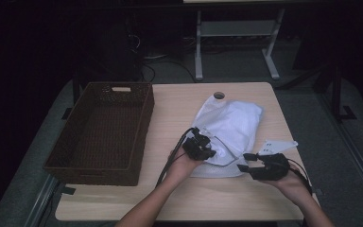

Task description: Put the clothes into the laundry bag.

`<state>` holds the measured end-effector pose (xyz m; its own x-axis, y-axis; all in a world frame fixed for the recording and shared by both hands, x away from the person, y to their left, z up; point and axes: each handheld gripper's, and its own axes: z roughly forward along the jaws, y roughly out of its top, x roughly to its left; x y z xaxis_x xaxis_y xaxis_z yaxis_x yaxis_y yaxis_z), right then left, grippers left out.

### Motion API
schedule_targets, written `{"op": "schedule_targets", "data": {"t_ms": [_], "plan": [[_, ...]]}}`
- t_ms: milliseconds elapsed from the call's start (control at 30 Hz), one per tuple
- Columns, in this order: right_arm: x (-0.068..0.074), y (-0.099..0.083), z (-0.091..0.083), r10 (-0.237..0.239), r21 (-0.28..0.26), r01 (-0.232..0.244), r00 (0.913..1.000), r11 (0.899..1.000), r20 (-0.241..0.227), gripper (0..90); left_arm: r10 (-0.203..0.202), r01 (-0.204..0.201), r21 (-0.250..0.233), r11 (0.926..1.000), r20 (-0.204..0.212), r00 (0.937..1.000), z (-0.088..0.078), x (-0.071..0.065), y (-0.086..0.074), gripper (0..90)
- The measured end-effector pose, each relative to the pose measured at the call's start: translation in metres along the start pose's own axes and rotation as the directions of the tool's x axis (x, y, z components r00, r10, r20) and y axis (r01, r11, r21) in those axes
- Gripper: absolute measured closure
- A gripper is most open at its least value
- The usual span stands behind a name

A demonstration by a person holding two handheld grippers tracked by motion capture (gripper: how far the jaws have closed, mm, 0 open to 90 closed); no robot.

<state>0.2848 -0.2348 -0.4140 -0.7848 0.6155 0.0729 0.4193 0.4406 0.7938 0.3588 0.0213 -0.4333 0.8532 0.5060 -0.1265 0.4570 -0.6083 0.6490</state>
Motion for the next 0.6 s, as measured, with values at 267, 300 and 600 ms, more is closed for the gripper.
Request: {"op": "schedule_targets", "data": {"t_ms": [267,300,600], "plan": [[-0.009,0.002,0.014,-0.017,0.071,0.016,0.9997,0.997,0.020,44.9,-0.003,0.003,0.002,1.0000,-0.003,1.0000,0.000,-0.002,0.001,86.6],[-0.011,-0.001,0.023,-0.019,0.096,0.016,0.9994,0.995,0.028,45.1,0.002,-0.002,0.005,1.0000,-0.005,1.0000,0.000,-0.002,0.001,86.6],[-0.008,-0.008,0.043,-0.044,0.212,0.039,0.9988,0.977,0.020,43.4,0.028,-0.027,-0.028,0.9993,0.046,0.9985,-0.005,-0.023,0.008,82.5]]}}
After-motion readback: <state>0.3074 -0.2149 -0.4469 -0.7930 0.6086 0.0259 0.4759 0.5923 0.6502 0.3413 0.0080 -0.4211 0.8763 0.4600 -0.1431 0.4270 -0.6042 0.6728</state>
